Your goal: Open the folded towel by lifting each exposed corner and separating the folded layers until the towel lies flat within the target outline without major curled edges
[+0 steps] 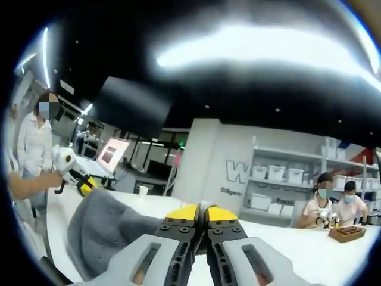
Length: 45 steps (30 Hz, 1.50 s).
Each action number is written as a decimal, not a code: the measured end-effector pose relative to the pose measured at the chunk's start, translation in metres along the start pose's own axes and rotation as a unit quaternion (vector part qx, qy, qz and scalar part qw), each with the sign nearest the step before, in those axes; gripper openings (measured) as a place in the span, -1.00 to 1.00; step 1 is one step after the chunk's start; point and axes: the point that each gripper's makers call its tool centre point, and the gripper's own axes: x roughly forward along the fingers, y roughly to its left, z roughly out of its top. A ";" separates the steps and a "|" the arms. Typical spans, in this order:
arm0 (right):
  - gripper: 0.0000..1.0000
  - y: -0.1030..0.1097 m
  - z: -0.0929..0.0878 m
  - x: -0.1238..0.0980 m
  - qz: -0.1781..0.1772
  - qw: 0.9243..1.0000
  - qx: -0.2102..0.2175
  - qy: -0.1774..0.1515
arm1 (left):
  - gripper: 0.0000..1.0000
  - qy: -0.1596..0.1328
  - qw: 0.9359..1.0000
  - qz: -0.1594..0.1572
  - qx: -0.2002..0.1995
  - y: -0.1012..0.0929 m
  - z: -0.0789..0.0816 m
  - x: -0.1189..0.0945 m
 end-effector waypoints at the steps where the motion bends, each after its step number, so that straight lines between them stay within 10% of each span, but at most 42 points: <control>1: -1.00 0.000 0.000 -0.001 -0.001 1.000 -0.001 0.000 | -0.85 0.000 1.000 0.000 0.002 0.001 0.002 -0.001; 12: -1.00 0.014 -0.007 -0.004 0.007 1.000 -0.013 0.002 | -0.85 0.021 0.996 0.017 0.091 0.015 0.015 -0.008; 15: -1.00 0.021 -0.006 -0.005 0.004 0.998 -0.070 -0.005 | -0.85 0.010 0.997 0.021 0.075 0.022 0.019 -0.008; 21: -1.00 0.039 -0.020 -0.012 0.025 0.999 -0.038 0.017 | -0.85 -0.027 0.999 -0.001 -0.023 0.027 0.028 -0.007; 30: -1.00 0.041 -0.009 -0.012 0.026 0.999 -0.043 -0.004 | -0.85 -0.061 0.997 0.004 -0.042 0.029 0.042 -0.018; 45: -1.00 0.026 0.008 -0.020 0.010 0.998 -0.042 -0.045 | -0.85 -0.031 1.000 -0.005 -0.001 0.026 0.038 -0.023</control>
